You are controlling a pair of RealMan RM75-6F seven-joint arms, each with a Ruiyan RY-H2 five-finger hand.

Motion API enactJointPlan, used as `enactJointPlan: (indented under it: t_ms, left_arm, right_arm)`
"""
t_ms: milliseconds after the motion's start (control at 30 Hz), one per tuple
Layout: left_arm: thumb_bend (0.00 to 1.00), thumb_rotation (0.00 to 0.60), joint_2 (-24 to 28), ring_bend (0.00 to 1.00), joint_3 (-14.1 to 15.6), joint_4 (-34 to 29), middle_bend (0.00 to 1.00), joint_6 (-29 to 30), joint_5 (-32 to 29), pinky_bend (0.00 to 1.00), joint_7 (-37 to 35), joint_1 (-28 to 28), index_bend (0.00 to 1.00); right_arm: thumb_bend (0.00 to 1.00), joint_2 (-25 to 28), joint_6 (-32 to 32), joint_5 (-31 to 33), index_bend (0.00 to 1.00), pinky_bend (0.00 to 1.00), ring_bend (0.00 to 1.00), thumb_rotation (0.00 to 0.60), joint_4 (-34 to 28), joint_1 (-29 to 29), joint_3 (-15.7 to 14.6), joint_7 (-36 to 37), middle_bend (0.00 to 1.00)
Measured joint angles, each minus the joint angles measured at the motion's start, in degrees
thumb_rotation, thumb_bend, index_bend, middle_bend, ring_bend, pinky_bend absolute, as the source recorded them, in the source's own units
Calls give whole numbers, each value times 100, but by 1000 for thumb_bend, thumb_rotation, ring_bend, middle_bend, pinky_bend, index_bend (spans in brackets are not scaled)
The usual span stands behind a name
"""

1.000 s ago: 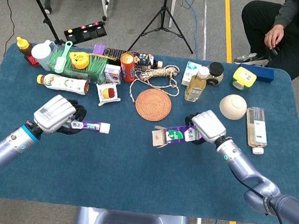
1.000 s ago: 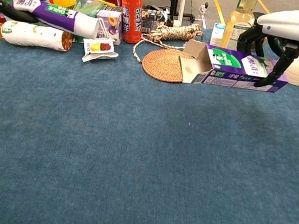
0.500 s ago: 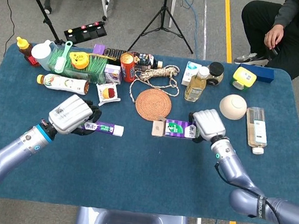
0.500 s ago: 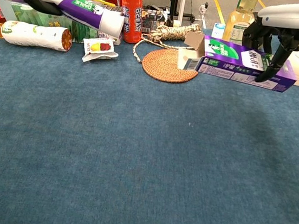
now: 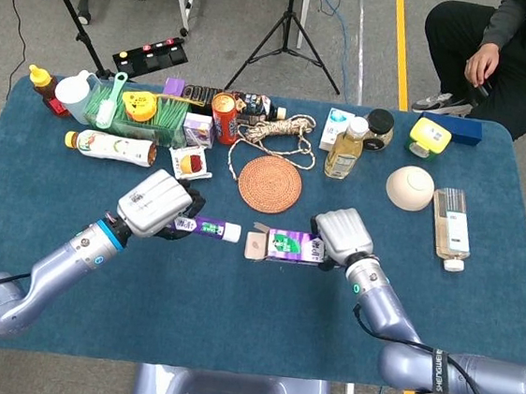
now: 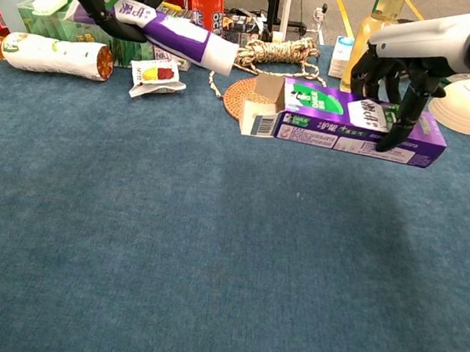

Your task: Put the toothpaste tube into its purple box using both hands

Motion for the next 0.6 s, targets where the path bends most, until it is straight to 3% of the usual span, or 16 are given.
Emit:
enactJointPlan:
  t_ms: [600]
  left_arm:
    - [417, 600, -239, 530, 19, -5, 605, -64, -224, 751, 174, -96, 696]
  right_arm:
    - [377, -105, 186, 479, 664, 769, 728, 600, -29, 355, -25, 35, 792]
